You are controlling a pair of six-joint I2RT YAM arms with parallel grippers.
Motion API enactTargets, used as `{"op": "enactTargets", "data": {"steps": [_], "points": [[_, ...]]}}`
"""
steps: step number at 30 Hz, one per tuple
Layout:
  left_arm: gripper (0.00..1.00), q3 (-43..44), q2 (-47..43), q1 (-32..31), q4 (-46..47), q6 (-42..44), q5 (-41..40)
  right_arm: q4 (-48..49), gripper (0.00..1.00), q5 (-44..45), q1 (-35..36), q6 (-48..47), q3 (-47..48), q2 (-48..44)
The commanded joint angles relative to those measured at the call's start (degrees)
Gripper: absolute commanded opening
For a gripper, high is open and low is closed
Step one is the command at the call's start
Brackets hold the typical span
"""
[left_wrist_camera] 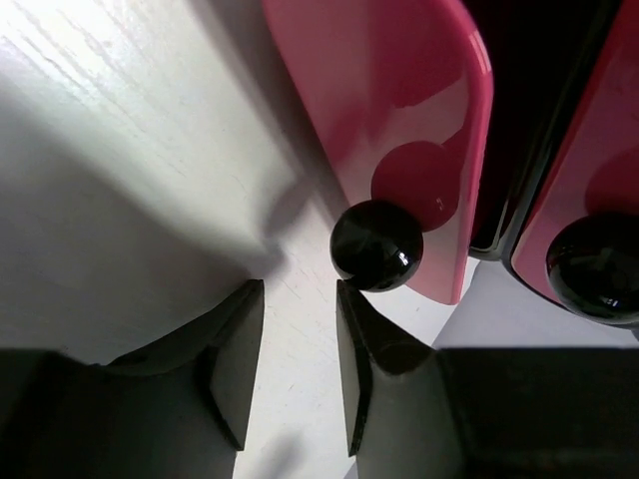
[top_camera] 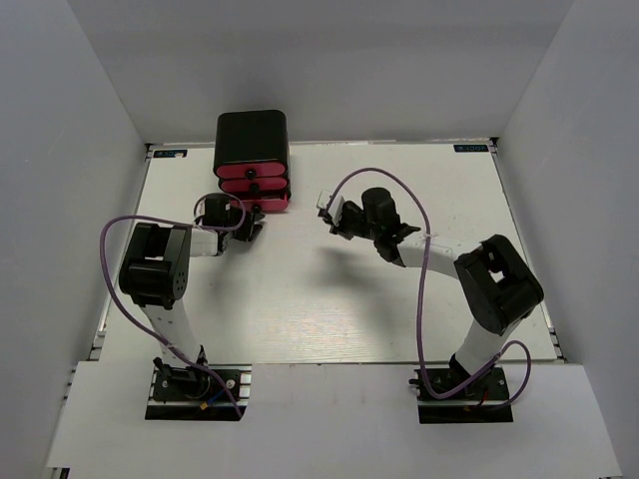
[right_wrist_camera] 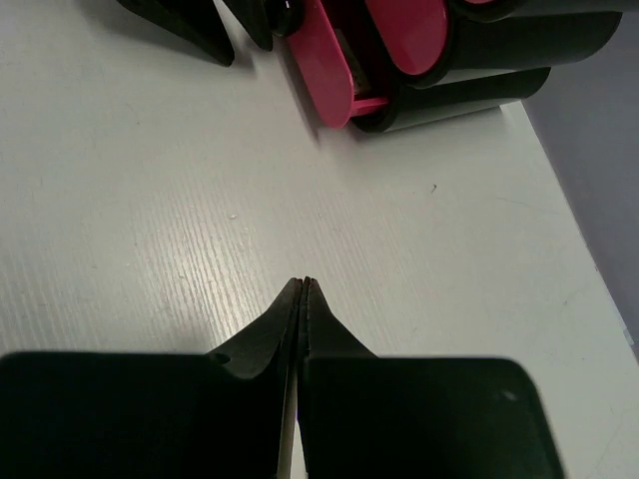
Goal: Sort the stationery into containers
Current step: Close the drawer in the storage box.
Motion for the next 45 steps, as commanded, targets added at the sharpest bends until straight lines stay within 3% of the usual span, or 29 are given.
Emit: {"op": "enactTargets", "data": {"steps": [1,13,33,45], "points": [[0.47,1.3,1.1,0.2,-3.2,0.5,-1.6,1.5,0.0,-1.2,-0.5,0.3,-1.0,-3.1],[0.56,5.2,2.8,0.2,-6.3,0.5,-2.7,0.9,0.0,-1.3,-1.6,0.0,-1.7,-3.7],[0.6,12.2,5.6,0.2,-10.4,0.5,-4.3,0.8,0.0,-1.7,-2.7,-0.5,-3.2,-4.5],[0.55,0.5,-1.1,0.2,0.8,4.6,1.5,0.7,0.0,-2.1,-2.8,-0.4,-5.1,-6.2]]}}
